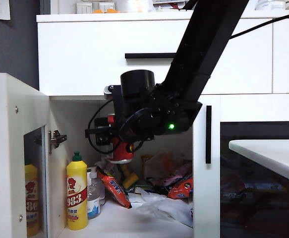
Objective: Open the left door of the white cabinet, pick up a can of beverage from the table on the right, place it inside the cabinet, and finally close the cabinet door.
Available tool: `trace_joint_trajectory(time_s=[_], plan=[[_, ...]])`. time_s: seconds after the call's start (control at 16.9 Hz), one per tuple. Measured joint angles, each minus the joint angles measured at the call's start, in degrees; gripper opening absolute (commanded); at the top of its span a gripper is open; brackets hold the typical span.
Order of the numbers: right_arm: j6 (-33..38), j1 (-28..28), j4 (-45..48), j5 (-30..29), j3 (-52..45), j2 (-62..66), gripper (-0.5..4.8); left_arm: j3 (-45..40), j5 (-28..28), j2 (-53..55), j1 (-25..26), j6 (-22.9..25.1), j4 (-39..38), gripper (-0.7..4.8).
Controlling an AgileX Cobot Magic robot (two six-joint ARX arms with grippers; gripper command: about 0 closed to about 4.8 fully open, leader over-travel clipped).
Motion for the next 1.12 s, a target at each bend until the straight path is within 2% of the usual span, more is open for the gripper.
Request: trace_joint_trajectory(time_s=[0.06, 0.18, 0.41, 0.59, 0.71, 0.94, 1.12], plan=[[-2.5, 0.0, 0.9, 1.7, 0.0, 0.0, 1.09, 0.0, 0.0, 0.0, 0.0, 0.0, 0.0, 4.79], [-2.4, -0.4, 2.0, 5.0, 0.0, 0.0, 1.09, 0.0, -0.1, 0.0, 0.0, 0.0, -1.0, 4.79], [-0.4, -3.2, 3.4, 5.7, 3.5, 1.6, 1.09, 0.0, -0.2, 0.0, 0.0, 0.0, -1.8, 4.79], [2.5, -3.6, -2.3, 5.5, 5.6, 1.9, 1.09, 0.0, -0.2, 0.0, 0.0, 0.0, -1.7, 4.79], [5.3, -2.4, -2.7, 5.1, 8.1, 2.8, 1.09, 0.0, -0.6, 0.0, 0.0, 0.0, -1.7, 4.79], [5.4, -0.3, -2.3, 4.1, 17.5, 10.2, 1.09, 0.0, -1.3, 0.0, 0.0, 0.0, -2.1, 4.79], [5.4, -0.9, -7.0, 4.2, 28.3, 18.8, 1.09, 0.0, -1.6, 0.0, 0.0, 1.8, -3.8, 4.79]])
